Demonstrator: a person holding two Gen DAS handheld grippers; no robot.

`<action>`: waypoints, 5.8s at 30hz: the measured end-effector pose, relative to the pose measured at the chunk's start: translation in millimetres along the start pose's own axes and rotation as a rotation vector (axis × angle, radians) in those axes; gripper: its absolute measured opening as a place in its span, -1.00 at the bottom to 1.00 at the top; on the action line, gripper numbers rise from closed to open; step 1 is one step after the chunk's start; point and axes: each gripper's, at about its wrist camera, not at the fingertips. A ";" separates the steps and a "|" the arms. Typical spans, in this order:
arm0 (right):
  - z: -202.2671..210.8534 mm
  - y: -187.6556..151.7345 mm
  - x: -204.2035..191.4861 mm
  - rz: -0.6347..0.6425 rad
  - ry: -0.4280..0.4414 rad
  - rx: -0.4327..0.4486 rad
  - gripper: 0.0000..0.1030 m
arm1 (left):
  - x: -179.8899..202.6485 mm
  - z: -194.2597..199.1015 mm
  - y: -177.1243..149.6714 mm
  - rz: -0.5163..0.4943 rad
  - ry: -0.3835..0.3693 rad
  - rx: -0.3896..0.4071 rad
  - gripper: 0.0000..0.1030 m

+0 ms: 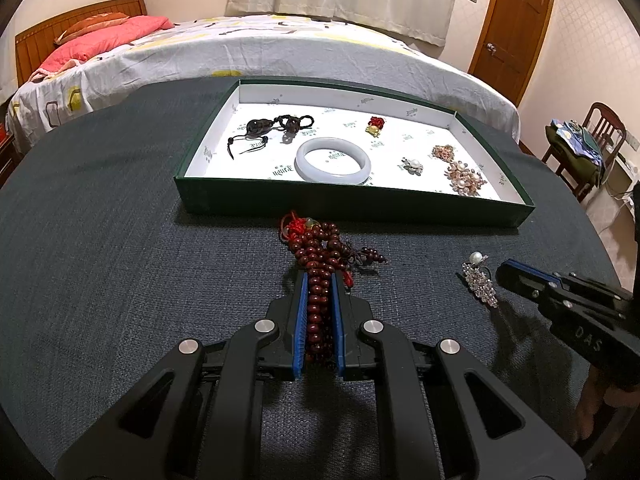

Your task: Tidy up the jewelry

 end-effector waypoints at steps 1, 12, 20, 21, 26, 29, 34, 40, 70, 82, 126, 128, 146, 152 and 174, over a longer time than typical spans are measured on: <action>0.0 -1.3 -1.6 0.005 0.005 -0.003 -0.96 | 0.0 0.1 0.2 -0.001 0.000 0.000 -0.78; 0.8 2.6 0.9 -0.020 -0.011 0.025 -0.13 | -0.4 -0.1 -0.3 0.003 -0.002 -0.003 -0.78; -3.2 -3.7 -13.2 0.047 0.011 -0.011 -0.53 | -0.6 -1.1 -0.6 0.003 -0.001 -0.006 -0.78; -5.1 -5.4 -14.0 0.055 0.009 -0.021 -0.56 | -0.8 -1.3 -0.7 0.004 -0.001 -0.006 -0.78; -5.9 -10.4 -19.7 0.104 -0.027 -0.017 -0.85 | -1.4 -2.1 -0.8 0.004 -0.001 -0.007 -0.78; 1.7 -9.1 -25.5 0.148 -0.058 0.027 -0.88 | -1.3 -2.1 -0.7 0.004 -0.001 -0.007 -0.78; 12.7 -7.3 -40.6 0.277 -0.142 0.093 -0.88 | -1.6 -2.2 -0.7 0.005 -0.002 -0.007 -0.78; 2.9 -15.4 -50.9 0.396 -0.185 0.068 -0.88 | -1.9 -2.6 -0.7 0.007 -0.002 -0.008 -0.78; 13.8 12.9 -20.4 0.105 -0.036 0.082 -0.93 | -3.0 -5.9 -2.3 0.008 -0.002 -0.014 -0.78; -2.3 7.9 9.9 -0.022 0.046 0.044 -0.93 | -3.6 -8.4 -1.8 0.014 -0.005 -0.016 -0.78; 33.5 27.2 7.7 -0.088 0.069 0.166 -0.93 | 15.9 29.3 31.0 -0.030 -0.046 0.103 -0.78; 32.3 26.6 6.8 -0.086 0.070 0.163 -0.93 | 16.6 27.9 33.2 -0.029 -0.050 0.104 -0.78; 34.4 39.2 4.6 -0.085 0.082 0.207 -0.93 | 18.9 19.0 41.7 -0.026 -0.064 0.108 -0.78; 29.6 67.5 11.1 -0.106 0.089 0.265 -0.93 | 20.4 9.7 64.0 -0.022 -0.084 0.130 -0.78; -94.1 119.8 42.7 -0.239 0.025 0.162 -0.93 | 22.5 -127.6 131.0 -0.022 -0.073 0.009 -0.78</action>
Point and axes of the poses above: each gripper's, at about its wrist camera, not at the fingertips, and z roughly against the way its jaws point, x to its right, y to its top, and after that the axes turned 5 degrees about x, right-handed
